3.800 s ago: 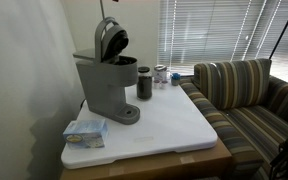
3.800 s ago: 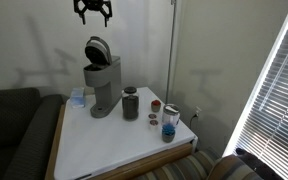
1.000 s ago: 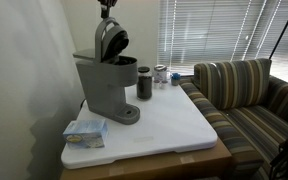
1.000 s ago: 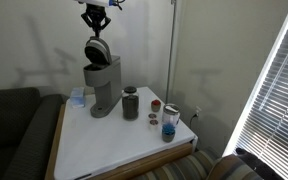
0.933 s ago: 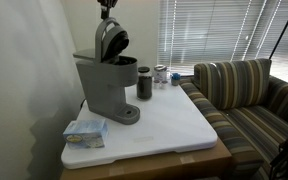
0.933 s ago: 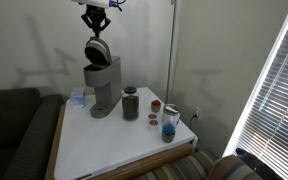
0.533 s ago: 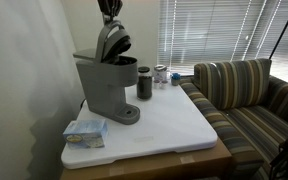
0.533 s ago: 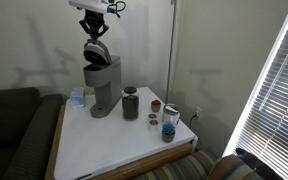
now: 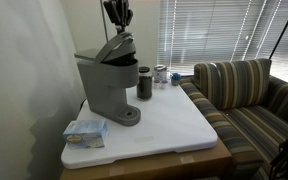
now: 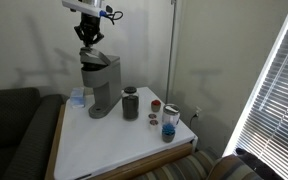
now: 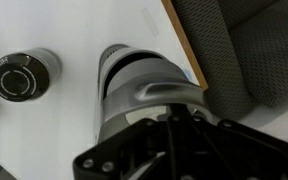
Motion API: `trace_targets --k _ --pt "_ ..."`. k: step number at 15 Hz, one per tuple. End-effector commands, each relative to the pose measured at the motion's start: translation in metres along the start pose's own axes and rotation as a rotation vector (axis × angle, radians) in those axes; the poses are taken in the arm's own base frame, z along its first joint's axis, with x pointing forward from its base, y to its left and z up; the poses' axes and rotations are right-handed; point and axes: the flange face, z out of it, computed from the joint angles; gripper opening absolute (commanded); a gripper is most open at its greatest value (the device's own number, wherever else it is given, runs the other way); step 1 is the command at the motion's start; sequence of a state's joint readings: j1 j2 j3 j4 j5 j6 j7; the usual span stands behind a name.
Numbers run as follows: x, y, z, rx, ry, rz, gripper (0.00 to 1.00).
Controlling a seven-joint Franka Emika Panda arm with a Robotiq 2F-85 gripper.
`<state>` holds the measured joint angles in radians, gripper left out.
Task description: Close the coffee maker
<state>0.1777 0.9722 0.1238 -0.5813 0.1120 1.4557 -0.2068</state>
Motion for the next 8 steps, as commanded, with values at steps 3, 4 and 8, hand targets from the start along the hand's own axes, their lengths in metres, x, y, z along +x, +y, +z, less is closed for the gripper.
trace_targets --k 3,4,8 --pt "-0.007 -0.001 0.012 0.026 -0.087 0.032 0.0" --pt "-0.008 0.001 0.015 0.032 -0.099 0.033 0.0" --pt "-0.009 0.009 0.033 0.058 -0.138 0.036 0.0"
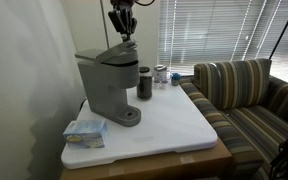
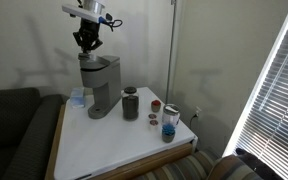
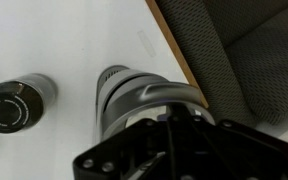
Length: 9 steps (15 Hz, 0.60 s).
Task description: Close the coffee maker
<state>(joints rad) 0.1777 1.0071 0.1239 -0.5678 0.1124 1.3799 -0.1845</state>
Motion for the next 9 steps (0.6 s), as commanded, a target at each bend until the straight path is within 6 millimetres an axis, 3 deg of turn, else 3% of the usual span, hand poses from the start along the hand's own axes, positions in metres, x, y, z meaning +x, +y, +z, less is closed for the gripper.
trace_targets --k 1,5,9 --pt "-0.003 0.008 0.013 0.045 -0.052 0.008 0.0" --pt "-0.003 0.016 0.025 0.066 -0.073 0.011 0.0" --pt "-0.004 0.012 0.011 0.043 -0.046 0.01 0.0"
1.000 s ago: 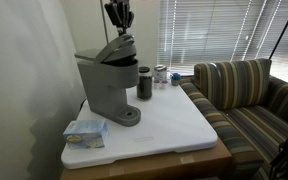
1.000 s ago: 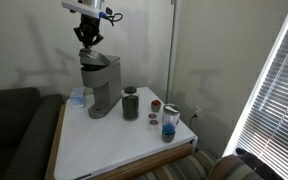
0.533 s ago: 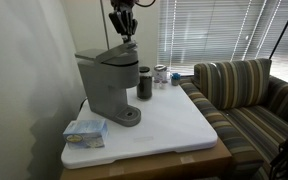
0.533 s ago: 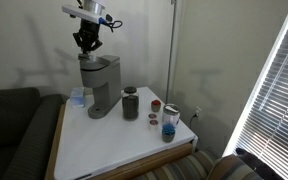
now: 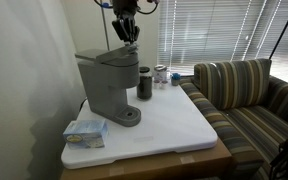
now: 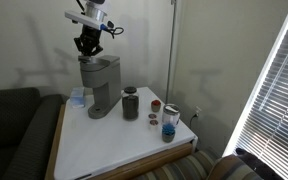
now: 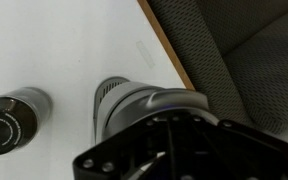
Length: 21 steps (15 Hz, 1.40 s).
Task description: Close the coffee maker
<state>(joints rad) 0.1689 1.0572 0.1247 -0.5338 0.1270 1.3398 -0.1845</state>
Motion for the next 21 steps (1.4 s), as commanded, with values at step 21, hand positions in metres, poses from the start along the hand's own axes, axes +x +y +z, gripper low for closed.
trace_targets --k 21 --pt "-0.024 -0.019 -0.035 0.0 -0.049 0.114 0.0"
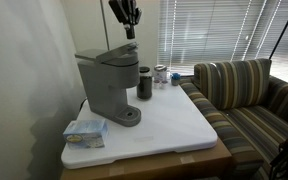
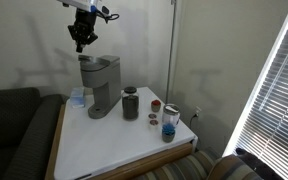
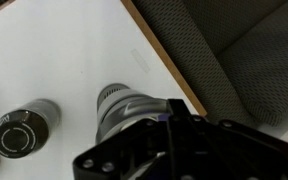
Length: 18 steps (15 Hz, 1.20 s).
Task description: Close the coffee maker
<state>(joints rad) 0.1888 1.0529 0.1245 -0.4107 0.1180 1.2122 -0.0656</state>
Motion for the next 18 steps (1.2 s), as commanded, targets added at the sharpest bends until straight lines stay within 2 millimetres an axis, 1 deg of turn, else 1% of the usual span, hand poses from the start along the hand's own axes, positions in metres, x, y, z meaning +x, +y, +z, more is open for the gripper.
trace_targets --k 1,7,9,10,11,16,18 --pt "-0.003 0.007 0.01 0.019 -0.054 0.032 0.0" --pt "-0.006 0.011 0.032 0.033 -0.146 0.026 0.0" --pt "-0.007 0.012 0.037 0.034 -0.173 0.027 0.0" --pt "-0.007 0.013 0.036 0.033 -0.16 0.024 0.0" --pt "-0.007 0.012 0.034 0.031 -0.154 0.021 0.0" --pt "-0.001 0.007 0.004 0.012 -0.02 0.024 0.0" --pt "0.003 0.007 -0.001 -0.002 0.025 0.025 0.0"
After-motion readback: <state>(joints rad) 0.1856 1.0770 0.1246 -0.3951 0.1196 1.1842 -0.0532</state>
